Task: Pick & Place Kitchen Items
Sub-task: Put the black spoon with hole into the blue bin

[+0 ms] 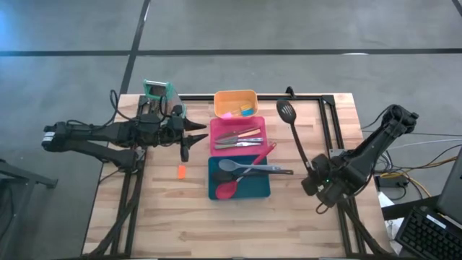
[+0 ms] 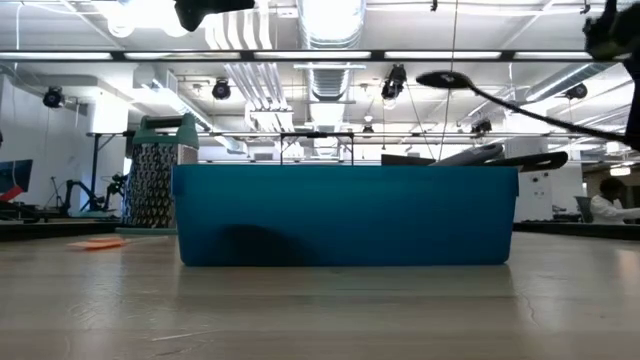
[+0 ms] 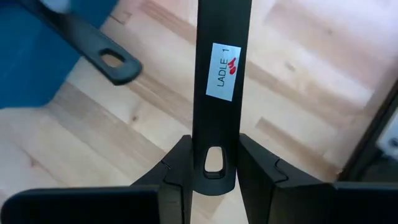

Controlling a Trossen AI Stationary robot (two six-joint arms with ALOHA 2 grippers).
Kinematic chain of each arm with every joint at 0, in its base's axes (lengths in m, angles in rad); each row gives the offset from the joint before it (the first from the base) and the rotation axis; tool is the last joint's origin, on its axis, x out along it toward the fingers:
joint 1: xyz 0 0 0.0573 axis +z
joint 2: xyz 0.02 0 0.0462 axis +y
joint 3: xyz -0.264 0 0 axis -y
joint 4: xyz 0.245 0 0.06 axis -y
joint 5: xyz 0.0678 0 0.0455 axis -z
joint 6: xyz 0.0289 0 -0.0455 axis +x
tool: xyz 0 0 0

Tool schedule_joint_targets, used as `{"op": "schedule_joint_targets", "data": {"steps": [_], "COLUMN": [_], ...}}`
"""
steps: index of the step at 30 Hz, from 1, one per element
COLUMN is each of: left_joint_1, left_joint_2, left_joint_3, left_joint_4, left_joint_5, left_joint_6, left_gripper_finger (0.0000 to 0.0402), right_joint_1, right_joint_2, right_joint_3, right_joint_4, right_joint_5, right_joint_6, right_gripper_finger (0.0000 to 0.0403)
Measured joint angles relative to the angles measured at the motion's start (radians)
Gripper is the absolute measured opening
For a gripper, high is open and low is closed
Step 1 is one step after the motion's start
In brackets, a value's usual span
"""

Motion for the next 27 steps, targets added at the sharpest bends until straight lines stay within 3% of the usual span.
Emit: {"op": "schedule_joint_targets", "data": {"steps": [11, 20, 27], "left_joint_1": [0.0, 0.0, 0.0], "left_joint_2": [0.0, -0.001, -0.003], "left_joint_3": [0.0, 0.0, 0.001], "left_joint_4": [0.001, 0.0, -0.001], "left_joint_5": [0.0, 0.0, 0.0], "left_joint_6": [0.0, 0.0, 0.011], "left_gripper_finger": [0.0145, 0.0145, 0.0145], "right_joint_1": [-0.141, -0.311, -0.33], "right_joint_2": [0.052, 0.269, 0.424], "right_joint_3": [0.294, 0.511, 0.603], "right_joint_4": [-0.197, -0.339, -0.336], "right_joint_5": [-0.031, -0.161, -0.285], "right_joint_6": [-0.417, -0.842, -1.045], "right_gripper_finger": [0.008, 0.008, 0.008]}}
